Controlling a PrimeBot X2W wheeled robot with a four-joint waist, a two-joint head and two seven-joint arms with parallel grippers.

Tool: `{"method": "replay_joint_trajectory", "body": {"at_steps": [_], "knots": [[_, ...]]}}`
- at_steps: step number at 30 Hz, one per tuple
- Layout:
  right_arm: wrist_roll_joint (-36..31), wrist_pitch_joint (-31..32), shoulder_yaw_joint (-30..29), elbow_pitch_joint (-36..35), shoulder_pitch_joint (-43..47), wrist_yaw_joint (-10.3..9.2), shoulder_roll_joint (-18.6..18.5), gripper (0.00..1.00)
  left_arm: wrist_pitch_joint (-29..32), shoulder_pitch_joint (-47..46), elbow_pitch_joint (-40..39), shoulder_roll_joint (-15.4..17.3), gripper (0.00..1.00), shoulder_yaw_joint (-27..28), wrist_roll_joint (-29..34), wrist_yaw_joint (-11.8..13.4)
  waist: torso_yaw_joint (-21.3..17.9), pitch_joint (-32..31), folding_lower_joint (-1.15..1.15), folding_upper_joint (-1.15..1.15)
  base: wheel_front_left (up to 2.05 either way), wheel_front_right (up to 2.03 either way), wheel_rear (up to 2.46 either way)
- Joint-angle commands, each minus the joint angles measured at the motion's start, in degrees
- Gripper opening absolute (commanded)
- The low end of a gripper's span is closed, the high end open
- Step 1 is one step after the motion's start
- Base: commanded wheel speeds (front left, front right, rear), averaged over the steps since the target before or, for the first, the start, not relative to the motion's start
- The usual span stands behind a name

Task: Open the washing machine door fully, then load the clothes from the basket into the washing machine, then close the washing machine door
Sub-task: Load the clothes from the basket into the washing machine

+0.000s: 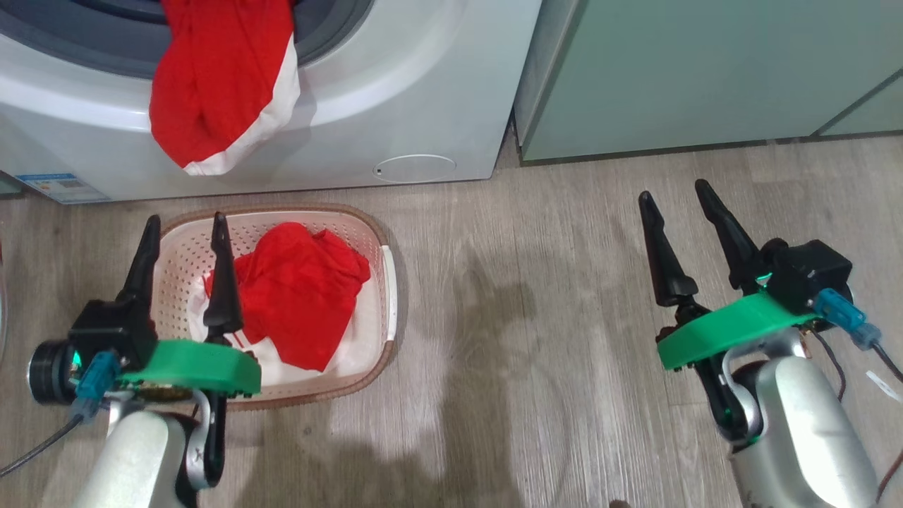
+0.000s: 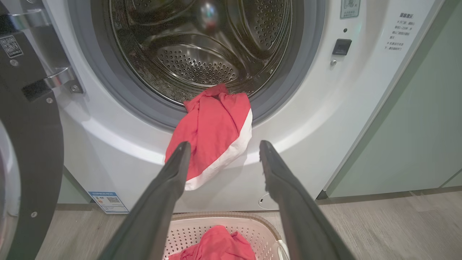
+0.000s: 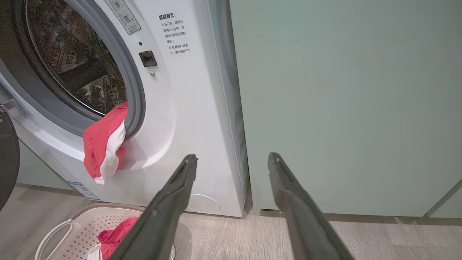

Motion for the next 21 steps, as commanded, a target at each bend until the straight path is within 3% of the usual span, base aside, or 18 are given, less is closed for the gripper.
{"method": "replay_joint_trajectory", "body": {"at_steps": [1,15,21], "knots": [[-0.13,0.18,1.26,-2.10,0.04,0.00,0.08,1.00,-0.51,-0.40,-1.37,0.95,1.00,1.75,0.08,-0.08,0.01,0.02,0.01,0.00,0.00,0.00,0.00],[-0.31,0.45,1.14,-2.98,-0.84,0.00,0.08,1.00,-0.03,-3.07,0.04,1.23,1.00,1.57,-0.35,-0.38,0.29,1.73,0.01,0.00,0.00,0.00,0.00],[0.09,0.21,1.63,-4.29,-1.86,0.00,0.08,1.00,3.58,-9.56,4.36,2.67,1.00,1.08,-1.15,-2.58,-0.12,5.20,0.01,0.00,0.00,0.00,0.00]]}}
